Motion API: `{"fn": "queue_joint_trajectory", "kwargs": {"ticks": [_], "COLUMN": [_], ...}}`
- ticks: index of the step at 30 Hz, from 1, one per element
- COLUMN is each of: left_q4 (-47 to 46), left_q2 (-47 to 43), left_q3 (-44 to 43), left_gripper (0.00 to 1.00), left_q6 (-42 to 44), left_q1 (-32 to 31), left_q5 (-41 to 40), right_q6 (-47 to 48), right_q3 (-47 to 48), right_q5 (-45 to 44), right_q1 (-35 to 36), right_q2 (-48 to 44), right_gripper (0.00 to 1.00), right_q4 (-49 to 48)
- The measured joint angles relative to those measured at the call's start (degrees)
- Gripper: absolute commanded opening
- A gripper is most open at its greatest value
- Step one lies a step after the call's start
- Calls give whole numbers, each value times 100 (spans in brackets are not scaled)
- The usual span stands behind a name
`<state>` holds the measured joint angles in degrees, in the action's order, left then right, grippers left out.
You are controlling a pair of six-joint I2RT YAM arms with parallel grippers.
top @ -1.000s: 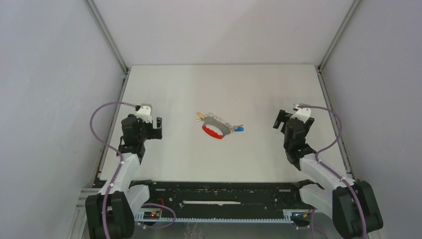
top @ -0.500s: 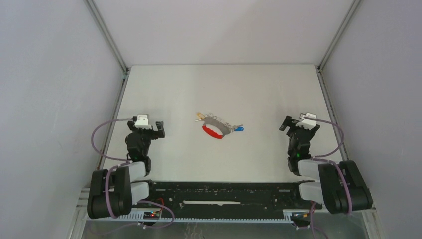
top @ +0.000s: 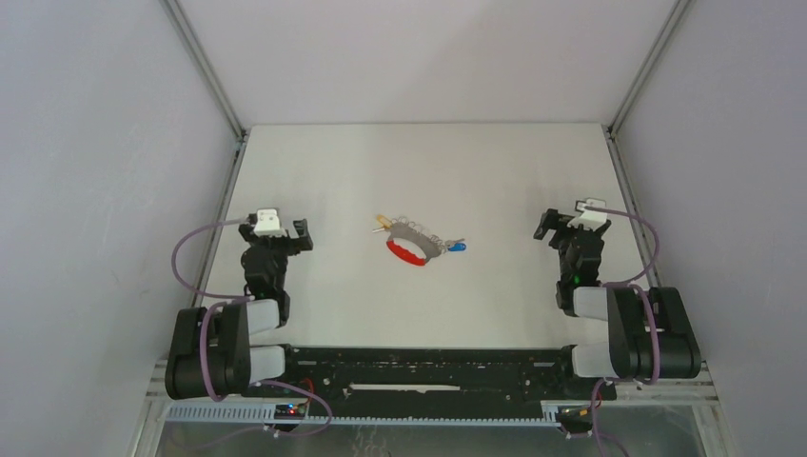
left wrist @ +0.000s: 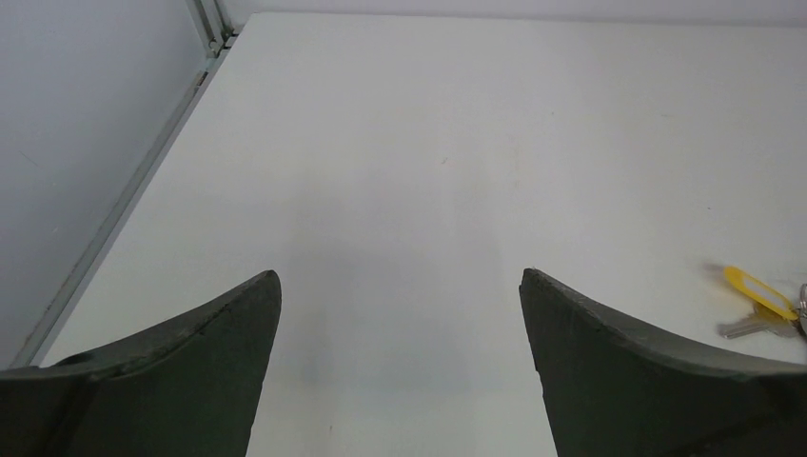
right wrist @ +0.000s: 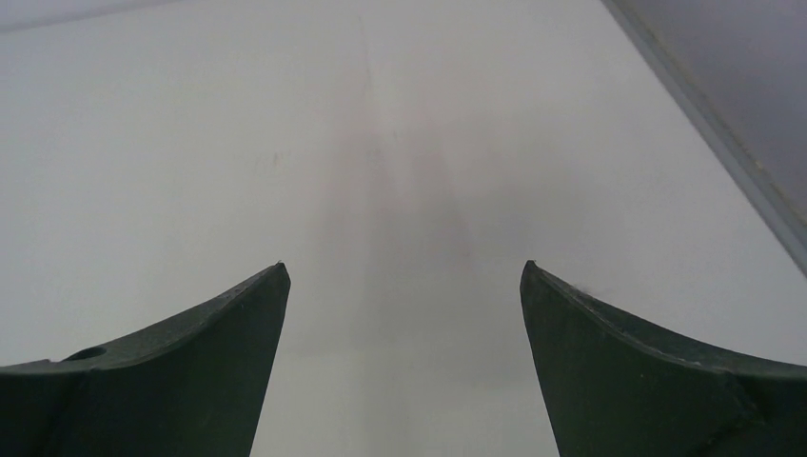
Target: Put the keys on the keyring
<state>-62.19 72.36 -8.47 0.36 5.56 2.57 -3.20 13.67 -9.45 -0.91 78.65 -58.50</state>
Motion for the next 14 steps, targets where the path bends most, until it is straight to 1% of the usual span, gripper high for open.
{"fn": "queue_joint_trajectory", "kwargs": {"ticks": [5, 14], "left_q4": [20, 24], "left_q2": [0, 0], "left_q3": [0, 0], "left_gripper": [100, 100], "left_q6": [-2, -2], "left_q1": [0, 0], "left_q5": [-90, -94], "right_q6": [-15, -17], "right_q3": [0, 0], "right_q5": [197, 254], "right_q1": [31, 31], "right_q2": [-7, -7], "right_gripper": [100, 100], "right_q4": [199, 319]}}
